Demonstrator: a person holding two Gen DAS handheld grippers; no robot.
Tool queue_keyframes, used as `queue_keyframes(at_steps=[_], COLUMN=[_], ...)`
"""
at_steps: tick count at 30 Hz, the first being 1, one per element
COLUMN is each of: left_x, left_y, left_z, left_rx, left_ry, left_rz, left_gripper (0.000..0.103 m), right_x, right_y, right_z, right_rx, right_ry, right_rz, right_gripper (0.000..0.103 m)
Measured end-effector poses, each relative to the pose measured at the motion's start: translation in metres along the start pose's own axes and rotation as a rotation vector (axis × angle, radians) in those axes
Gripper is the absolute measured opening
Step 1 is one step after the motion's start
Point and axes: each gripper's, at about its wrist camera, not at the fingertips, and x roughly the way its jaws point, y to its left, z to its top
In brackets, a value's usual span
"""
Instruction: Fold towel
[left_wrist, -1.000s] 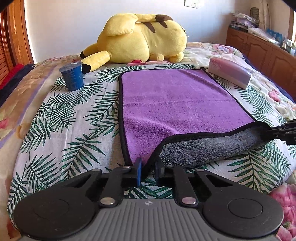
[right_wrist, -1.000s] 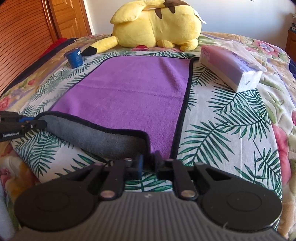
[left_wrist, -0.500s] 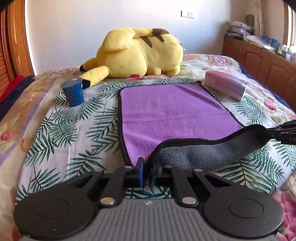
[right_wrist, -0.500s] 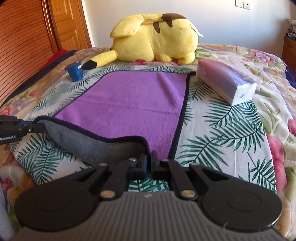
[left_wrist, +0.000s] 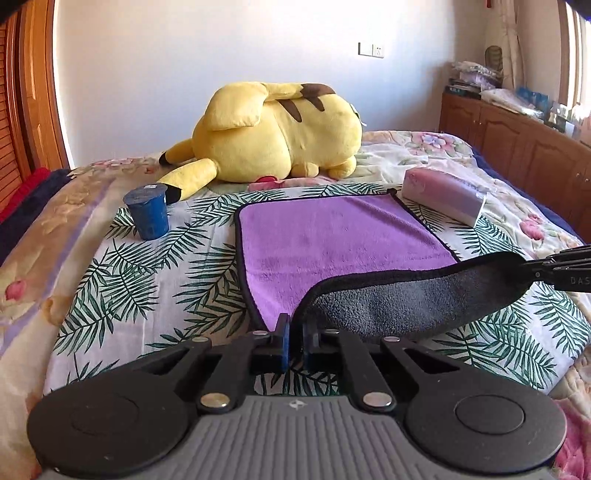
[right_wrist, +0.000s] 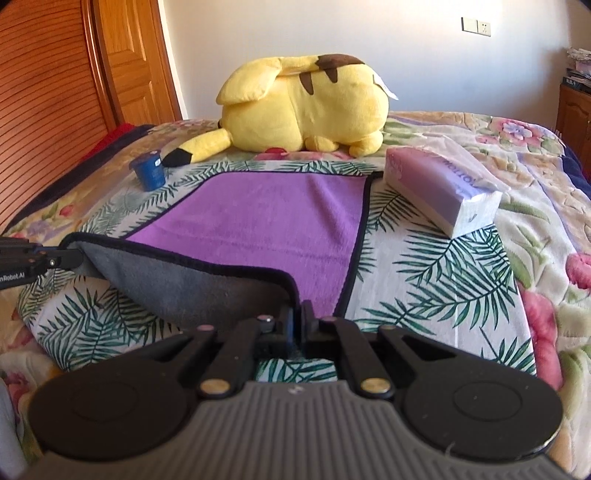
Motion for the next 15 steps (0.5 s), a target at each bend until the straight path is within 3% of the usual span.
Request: queue_keyframes(at_steps=[15], left_x=[0.006], left_y=[0.004], left_z=[0.011], left_rx=[0.014], left_ry=[-0.025], left_rz=[0.008], left_gripper=[0.000], right_x=[0.002], right_y=[0.003], right_z=[0.007], right_rx=[-0.031], right_ry=[-0.037], right_rz=[0.000], right_gripper=[0.004])
